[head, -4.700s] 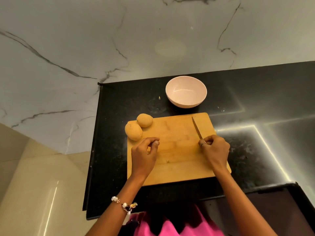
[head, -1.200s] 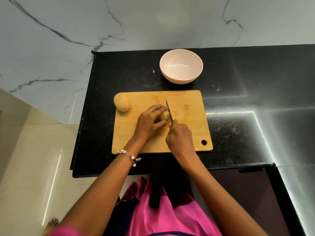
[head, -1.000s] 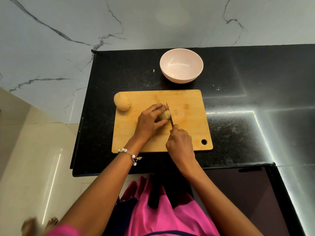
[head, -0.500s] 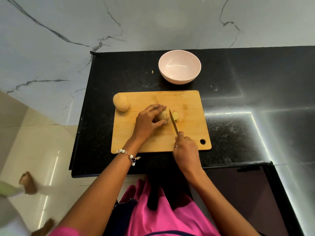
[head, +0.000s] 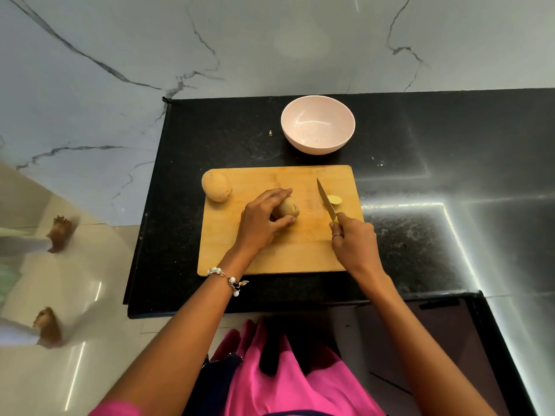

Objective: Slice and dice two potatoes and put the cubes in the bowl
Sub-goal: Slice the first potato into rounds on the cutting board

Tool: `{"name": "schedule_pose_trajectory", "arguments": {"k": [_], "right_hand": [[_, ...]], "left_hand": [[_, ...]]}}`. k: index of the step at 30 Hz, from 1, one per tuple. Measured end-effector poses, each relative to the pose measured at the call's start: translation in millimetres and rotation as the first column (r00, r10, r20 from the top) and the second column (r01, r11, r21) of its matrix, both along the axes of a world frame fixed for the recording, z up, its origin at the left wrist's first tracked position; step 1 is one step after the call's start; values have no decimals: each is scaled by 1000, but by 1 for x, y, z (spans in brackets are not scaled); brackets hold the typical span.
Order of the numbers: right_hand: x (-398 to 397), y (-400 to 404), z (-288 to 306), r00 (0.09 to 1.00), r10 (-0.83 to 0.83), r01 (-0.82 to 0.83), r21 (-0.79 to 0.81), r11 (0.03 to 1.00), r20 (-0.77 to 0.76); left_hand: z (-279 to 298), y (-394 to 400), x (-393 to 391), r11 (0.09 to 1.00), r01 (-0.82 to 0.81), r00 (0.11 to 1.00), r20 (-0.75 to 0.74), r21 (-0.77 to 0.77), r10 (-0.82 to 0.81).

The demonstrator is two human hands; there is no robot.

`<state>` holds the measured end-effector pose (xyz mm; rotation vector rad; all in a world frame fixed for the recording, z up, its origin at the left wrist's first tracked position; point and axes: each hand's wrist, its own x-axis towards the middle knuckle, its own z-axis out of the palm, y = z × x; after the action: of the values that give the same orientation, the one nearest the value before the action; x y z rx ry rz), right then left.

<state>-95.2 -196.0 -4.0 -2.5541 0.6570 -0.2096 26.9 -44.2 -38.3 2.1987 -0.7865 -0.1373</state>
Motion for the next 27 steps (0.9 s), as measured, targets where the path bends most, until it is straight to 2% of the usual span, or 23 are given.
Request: {"name": "schedule_pose_trajectory", "arguments": {"k": [4, 8, 13, 20, 27], "right_hand": [[-10, 30, 13, 996, 26, -31, 58, 998, 84], [-10, 50, 15, 994, 51, -61, 109, 992, 93], [-8, 56, 11, 998, 59, -61, 58, 996, 38], [4, 64, 8, 992, 82, -93, -115, 989, -94], [22, 64, 14, 987, 93, -105, -89, 990, -130]], "left_hand": [[-1, 0, 1, 1000, -1, 1000, -9, -6, 1], [-2, -1, 3, 1000, 4, 1000, -1, 0, -4], [-3, -1, 3, 1000, 10, 1000, 8, -6, -10], [-3, 1, 6, 998, 51, 999, 4, -36, -51], [-7, 1, 5, 996, 62, 998, 31, -68, -60]]}}
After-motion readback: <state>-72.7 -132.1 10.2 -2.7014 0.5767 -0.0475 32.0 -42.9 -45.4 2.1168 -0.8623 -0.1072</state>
